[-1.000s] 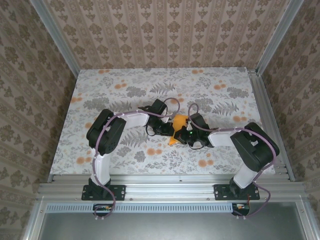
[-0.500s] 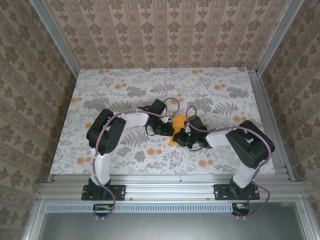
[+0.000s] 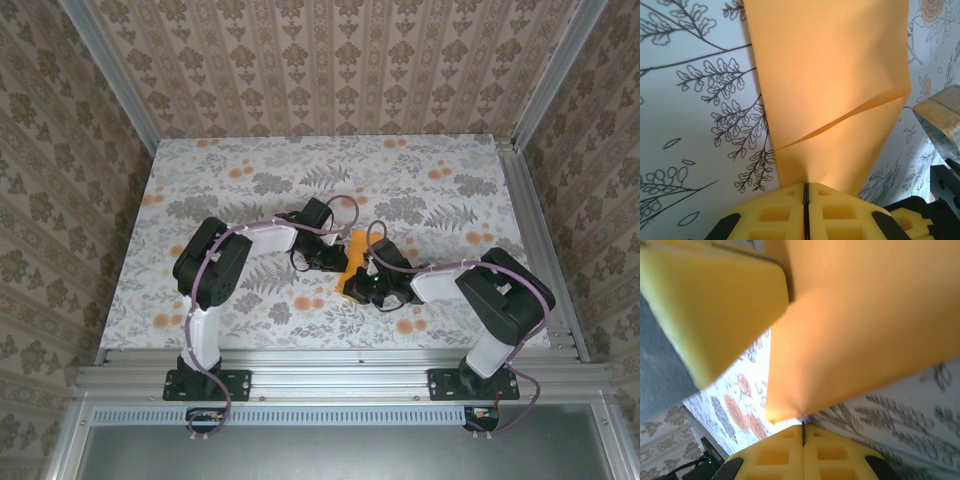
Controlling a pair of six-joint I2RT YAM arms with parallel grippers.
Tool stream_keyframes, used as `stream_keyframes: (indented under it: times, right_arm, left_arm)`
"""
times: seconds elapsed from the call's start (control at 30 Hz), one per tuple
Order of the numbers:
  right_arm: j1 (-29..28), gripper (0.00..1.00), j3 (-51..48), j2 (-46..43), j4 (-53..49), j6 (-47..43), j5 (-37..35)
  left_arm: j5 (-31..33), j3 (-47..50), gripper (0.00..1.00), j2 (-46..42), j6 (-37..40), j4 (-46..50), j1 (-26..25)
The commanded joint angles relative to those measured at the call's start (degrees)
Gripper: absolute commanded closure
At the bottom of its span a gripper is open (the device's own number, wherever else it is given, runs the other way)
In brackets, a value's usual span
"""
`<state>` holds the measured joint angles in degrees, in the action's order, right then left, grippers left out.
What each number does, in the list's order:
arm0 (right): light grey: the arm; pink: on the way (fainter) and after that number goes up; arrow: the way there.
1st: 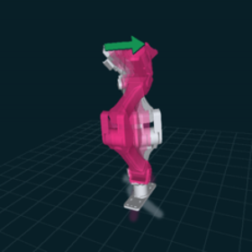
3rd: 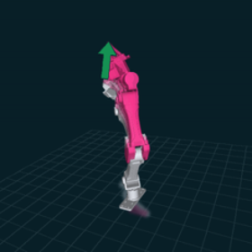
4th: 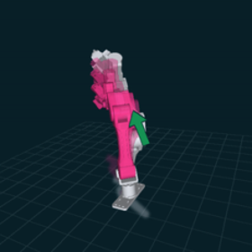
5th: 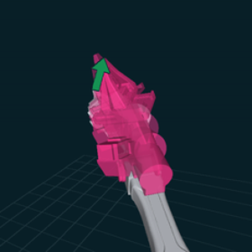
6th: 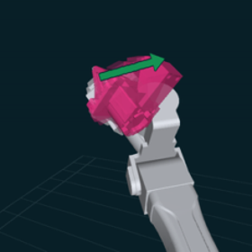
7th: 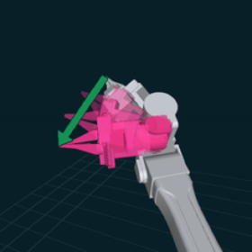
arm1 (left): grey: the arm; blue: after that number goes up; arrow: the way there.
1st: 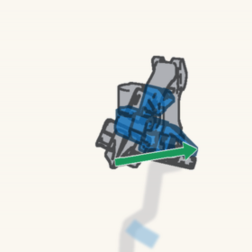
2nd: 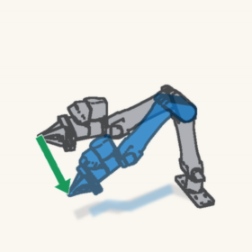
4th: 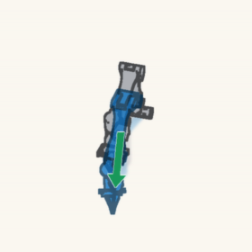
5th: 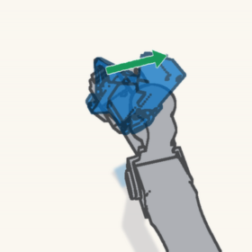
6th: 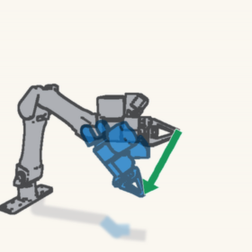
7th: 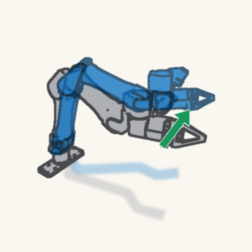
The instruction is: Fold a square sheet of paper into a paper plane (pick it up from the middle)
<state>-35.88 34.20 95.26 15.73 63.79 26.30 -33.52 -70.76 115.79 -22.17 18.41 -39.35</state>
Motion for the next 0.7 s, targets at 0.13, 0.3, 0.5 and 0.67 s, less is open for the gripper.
stream_keyframes:
  times: [0.13, 0.3, 0.5, 0.67]
  right_arm:
    - [-0.1, 0.93, -2.3, -4.9, 7.3, 6.7, -5.1]
    - [-0.3, 0.93, -2.1, -2.0, 11.6, 9.7, -5.9]
    - [-0.8, 0.93, -1.6, 1.8, 13.9, 11.1, -5.8]
    - [-1.5, 0.93, -1.4, 3.9, 14.7, 11.8, -5.9]
  left_arm:
    - [5.4, 2.8, 0.91, 4.0, 1.8, 4.1, 0.7]
    - [4.9, 3.3, 0.91, 4.0, 1.7, 3.4, 0.8]
    - [4.8, 3.8, 0.91, 4.0, 1.8, 2.9, 1.0]
    - [4.6, 4.5, 0.91, 3.9, 1.5, 2.3, 1.1]
